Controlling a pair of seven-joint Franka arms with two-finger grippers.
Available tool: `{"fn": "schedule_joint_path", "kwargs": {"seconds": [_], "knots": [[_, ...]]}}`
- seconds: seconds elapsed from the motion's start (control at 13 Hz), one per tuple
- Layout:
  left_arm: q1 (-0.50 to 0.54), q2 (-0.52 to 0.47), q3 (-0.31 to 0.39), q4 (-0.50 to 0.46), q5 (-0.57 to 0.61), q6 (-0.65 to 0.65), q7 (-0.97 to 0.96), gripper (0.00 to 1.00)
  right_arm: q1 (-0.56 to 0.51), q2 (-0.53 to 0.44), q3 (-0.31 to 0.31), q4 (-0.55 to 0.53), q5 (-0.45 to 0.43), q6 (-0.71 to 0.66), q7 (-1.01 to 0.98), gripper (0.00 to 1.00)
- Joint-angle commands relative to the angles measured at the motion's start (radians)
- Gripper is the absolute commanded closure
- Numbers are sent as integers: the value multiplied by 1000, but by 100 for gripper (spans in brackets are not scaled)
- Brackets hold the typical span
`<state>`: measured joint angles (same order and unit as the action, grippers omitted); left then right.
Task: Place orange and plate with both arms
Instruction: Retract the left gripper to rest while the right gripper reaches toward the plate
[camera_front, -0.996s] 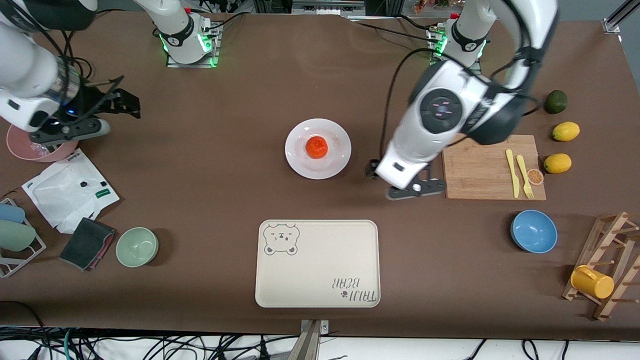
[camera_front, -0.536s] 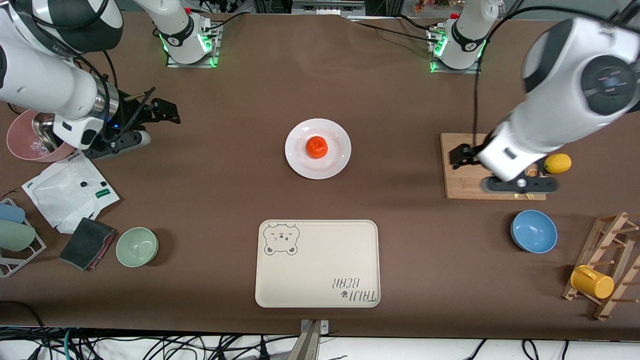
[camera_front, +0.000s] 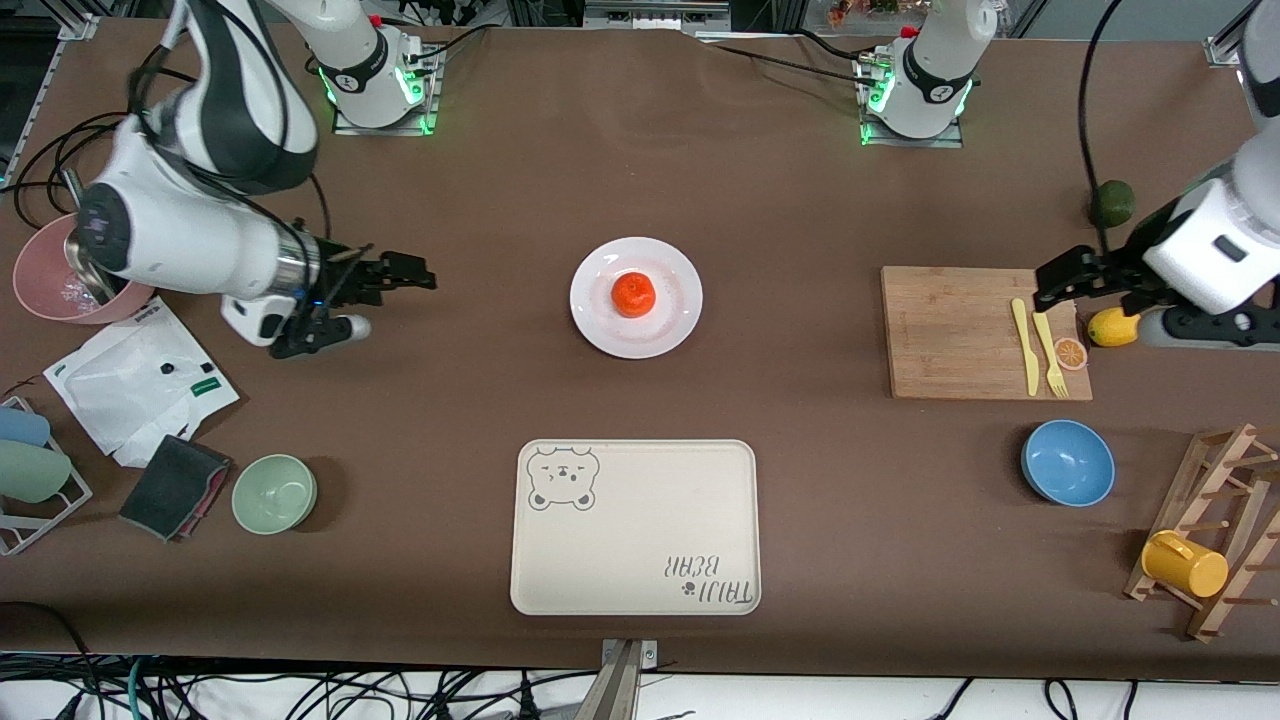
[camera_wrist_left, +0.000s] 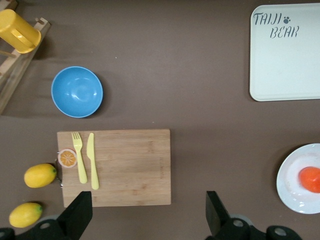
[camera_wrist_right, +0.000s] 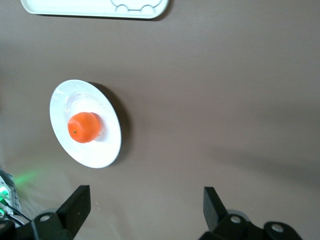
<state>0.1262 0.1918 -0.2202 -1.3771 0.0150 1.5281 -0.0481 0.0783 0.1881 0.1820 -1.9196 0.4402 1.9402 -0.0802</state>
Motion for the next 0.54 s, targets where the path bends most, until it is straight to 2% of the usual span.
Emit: {"fn": "schedule_joint_path", "kwargs": {"seconds": [0.0,0.31,0.46], "knots": [[-28,-138,60,-165,-41,20,150,0,-2,13,60,-77,110,130,-7,0],[-198,-215,243,-279,-44,112,151,0,-3,97,74,-100,331,201,-159,0],[-189,-213,243,-283,-44,112,165,0,-3,119,77,-137,400,243,-255,0]]}}
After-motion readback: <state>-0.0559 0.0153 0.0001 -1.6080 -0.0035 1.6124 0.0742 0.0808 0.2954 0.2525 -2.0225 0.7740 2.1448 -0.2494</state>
